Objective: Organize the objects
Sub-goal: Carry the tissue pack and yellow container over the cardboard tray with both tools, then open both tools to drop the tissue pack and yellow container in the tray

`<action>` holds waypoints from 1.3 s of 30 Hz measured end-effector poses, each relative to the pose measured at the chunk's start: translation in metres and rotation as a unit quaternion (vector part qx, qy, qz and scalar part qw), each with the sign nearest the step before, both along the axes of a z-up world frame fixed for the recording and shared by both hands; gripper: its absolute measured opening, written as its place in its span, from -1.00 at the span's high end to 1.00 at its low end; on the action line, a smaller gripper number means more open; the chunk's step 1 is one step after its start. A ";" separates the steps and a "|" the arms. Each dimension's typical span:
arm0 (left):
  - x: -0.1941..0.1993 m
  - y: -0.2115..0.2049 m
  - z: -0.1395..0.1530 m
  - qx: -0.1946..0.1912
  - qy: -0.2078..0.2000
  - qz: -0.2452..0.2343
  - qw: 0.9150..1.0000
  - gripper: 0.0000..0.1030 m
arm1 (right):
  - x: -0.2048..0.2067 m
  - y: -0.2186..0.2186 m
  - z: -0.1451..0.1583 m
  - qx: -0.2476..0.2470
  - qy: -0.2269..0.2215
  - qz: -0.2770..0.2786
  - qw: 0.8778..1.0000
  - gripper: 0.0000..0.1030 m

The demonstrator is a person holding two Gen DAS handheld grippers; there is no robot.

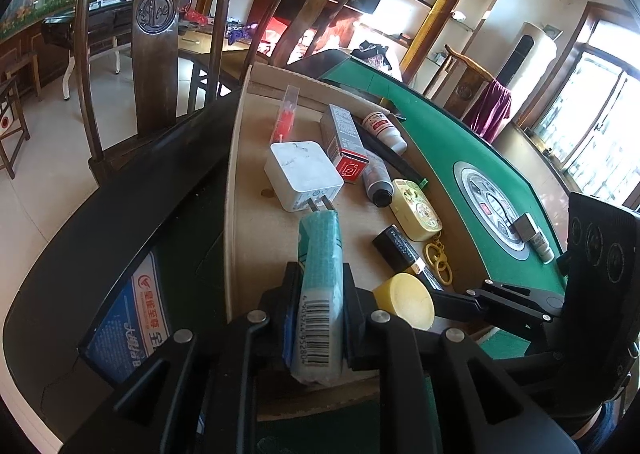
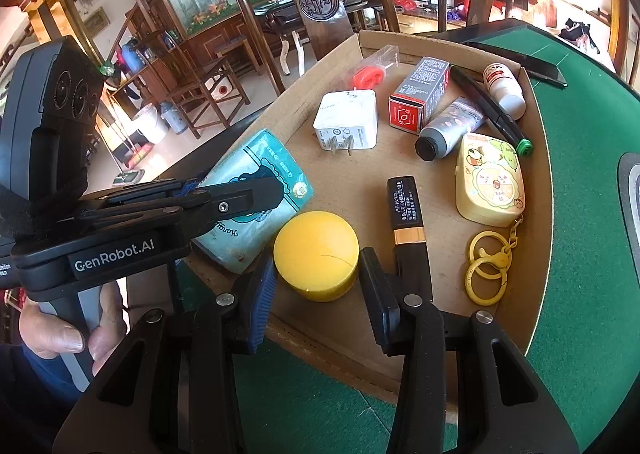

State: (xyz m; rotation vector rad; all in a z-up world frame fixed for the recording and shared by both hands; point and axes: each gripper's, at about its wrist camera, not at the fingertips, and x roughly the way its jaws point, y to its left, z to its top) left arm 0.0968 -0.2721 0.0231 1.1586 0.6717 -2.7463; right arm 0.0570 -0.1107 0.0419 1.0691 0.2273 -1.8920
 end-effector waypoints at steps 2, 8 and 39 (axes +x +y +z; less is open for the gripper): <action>0.001 -0.001 0.001 0.002 0.000 0.003 1.000 0.66 | 0.001 0.000 0.001 -0.005 -0.002 0.002 1.000 0.18; 0.008 -0.007 0.007 0.005 0.009 0.018 1.000 0.65 | 0.006 0.000 0.005 -0.020 -0.004 0.014 1.000 0.18; -0.007 0.067 0.039 -0.025 0.029 -0.065 0.997 0.65 | -0.036 0.143 0.041 -0.104 0.010 -0.113 0.988 0.19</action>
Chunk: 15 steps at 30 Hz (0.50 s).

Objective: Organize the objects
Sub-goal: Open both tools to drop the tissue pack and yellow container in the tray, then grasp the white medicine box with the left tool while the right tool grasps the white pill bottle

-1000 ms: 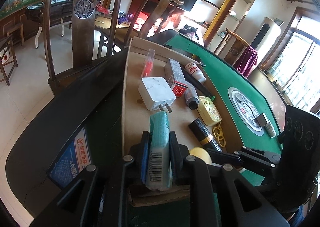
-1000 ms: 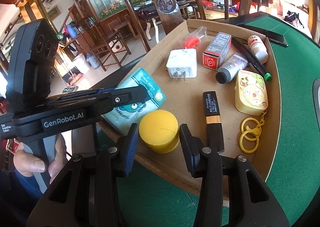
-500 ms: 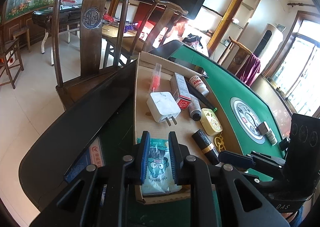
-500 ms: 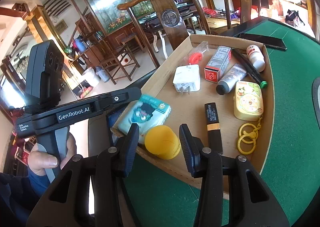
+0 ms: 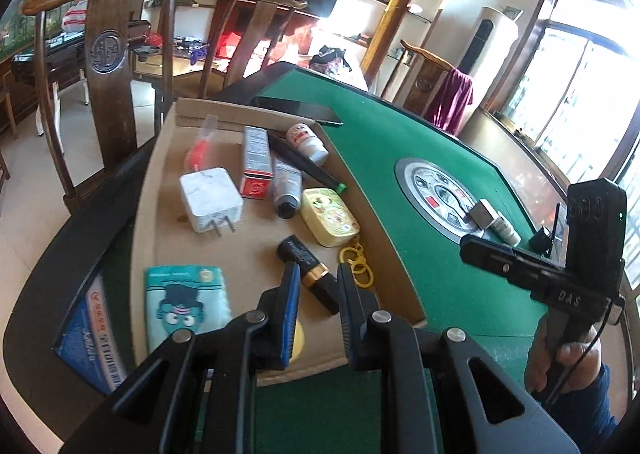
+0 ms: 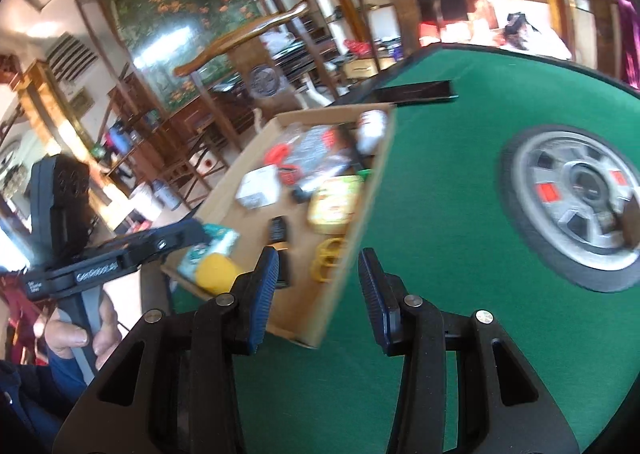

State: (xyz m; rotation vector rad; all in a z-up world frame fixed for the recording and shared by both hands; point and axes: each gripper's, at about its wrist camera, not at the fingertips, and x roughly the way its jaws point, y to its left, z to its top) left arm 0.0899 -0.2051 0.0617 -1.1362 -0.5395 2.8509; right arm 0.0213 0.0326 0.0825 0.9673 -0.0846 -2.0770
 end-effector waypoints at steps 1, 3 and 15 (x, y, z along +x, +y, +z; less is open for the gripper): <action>-0.003 0.007 0.000 -0.002 -0.002 -0.008 1.000 0.65 | -0.003 0.014 0.002 0.001 0.004 -0.016 1.000 0.19; -0.008 0.025 -0.001 -0.008 -0.006 -0.028 1.000 0.65 | -0.013 0.044 0.005 0.001 0.009 -0.048 0.999 0.19; -0.030 0.099 -0.010 -0.027 -0.033 -0.108 0.993 0.65 | -0.093 0.194 0.005 0.134 0.062 -0.243 0.959 0.11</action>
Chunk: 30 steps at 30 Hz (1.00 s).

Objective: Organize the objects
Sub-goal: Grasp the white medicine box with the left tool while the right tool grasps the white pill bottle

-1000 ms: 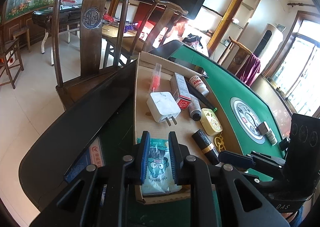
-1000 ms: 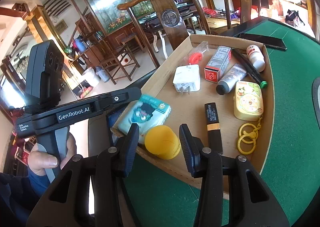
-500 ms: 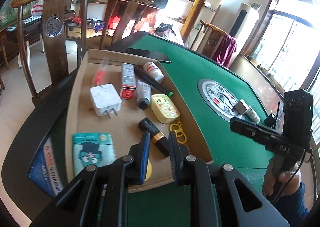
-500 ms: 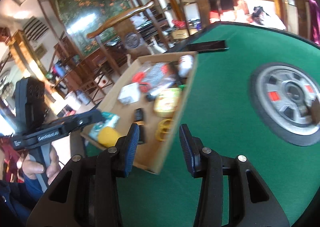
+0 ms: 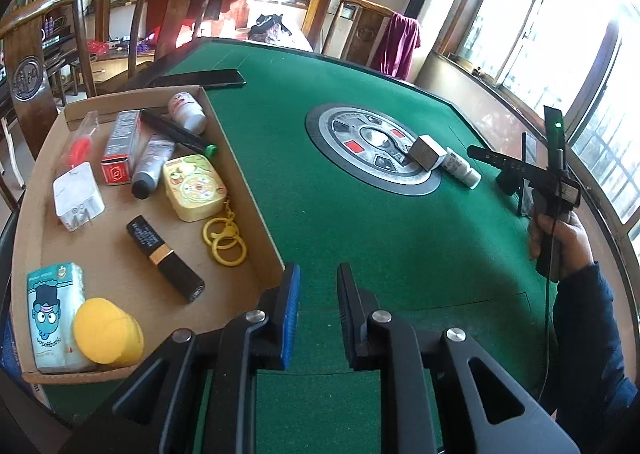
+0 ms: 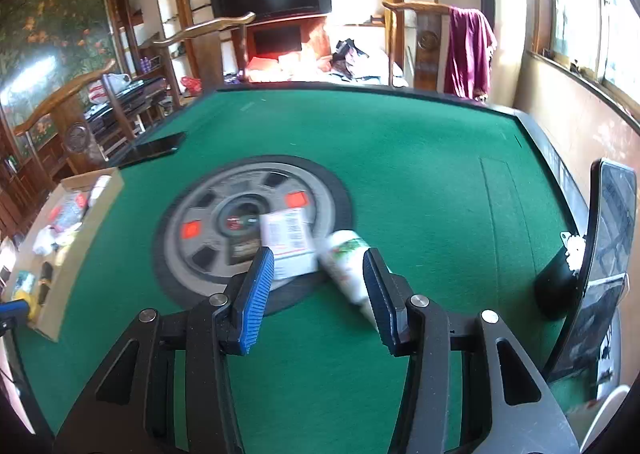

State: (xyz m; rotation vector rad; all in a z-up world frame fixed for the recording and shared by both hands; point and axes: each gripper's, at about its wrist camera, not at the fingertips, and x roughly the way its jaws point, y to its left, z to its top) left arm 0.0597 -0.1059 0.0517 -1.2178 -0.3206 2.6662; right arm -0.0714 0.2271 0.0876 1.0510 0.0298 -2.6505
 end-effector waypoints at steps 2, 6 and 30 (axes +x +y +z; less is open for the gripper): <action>-0.001 0.007 0.000 -0.003 -0.001 -0.008 1.000 0.64 | -0.017 0.004 -0.013 0.013 -0.027 0.003 1.000 0.11; -0.003 0.016 -0.001 -0.012 -0.007 -0.018 1.000 0.64 | -0.037 0.005 -0.020 0.028 -0.032 -0.007 0.999 0.11; -0.145 0.147 0.045 0.022 -0.060 -0.128 0.990 0.50 | -0.018 0.037 -0.044 -0.019 -0.081 -0.047 0.995 0.35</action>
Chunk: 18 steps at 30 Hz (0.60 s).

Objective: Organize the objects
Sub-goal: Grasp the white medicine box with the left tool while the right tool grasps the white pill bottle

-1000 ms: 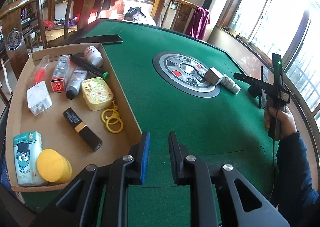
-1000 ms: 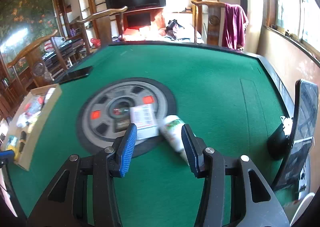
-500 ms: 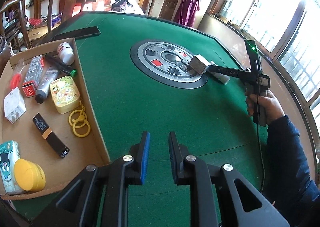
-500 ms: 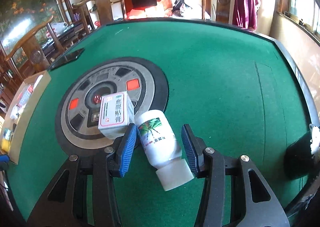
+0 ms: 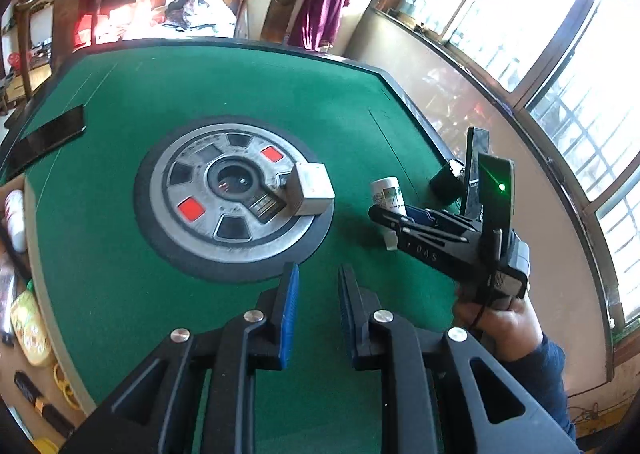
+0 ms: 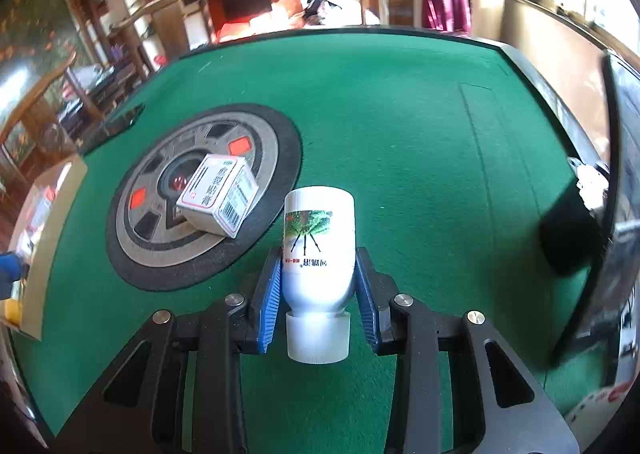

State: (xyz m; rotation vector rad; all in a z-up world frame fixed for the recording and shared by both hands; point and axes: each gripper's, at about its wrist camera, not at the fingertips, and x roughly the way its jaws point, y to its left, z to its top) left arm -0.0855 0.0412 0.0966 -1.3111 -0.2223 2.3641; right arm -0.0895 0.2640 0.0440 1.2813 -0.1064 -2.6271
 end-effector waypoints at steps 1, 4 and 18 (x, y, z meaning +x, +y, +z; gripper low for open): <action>-0.010 0.009 -0.001 -0.005 -0.007 -0.003 1.000 0.27 | 0.000 0.002 0.001 -0.005 0.001 -0.003 1.000 0.35; -0.042 0.033 -0.007 -0.011 -0.030 -0.005 0.999 0.04 | 0.000 0.012 0.000 -0.027 -0.001 -0.011 1.000 0.35; -0.110 0.080 -0.059 -0.118 -0.063 0.032 0.991 0.02 | -0.011 0.028 -0.010 -0.082 -0.028 -0.014 0.996 0.35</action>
